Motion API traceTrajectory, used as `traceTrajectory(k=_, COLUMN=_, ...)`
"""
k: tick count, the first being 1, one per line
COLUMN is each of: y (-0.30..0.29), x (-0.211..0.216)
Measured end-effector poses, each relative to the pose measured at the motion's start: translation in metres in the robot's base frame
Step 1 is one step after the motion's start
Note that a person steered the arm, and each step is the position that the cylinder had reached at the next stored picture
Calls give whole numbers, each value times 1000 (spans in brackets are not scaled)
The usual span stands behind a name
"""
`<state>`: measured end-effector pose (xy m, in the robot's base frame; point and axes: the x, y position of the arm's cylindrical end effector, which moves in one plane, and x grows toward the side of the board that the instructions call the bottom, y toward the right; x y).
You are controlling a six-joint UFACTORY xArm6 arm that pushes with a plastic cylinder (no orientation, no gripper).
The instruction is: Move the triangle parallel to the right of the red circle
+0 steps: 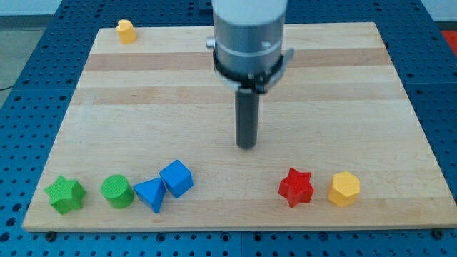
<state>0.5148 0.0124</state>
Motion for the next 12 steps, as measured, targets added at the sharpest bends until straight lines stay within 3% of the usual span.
traceTrajectory(k=2, y=-11, x=98)
traceTrajectory(k=5, y=-122, x=100)
traceTrajectory(k=8, y=-135, x=47)
traceTrajectory(k=12, y=-141, x=95)
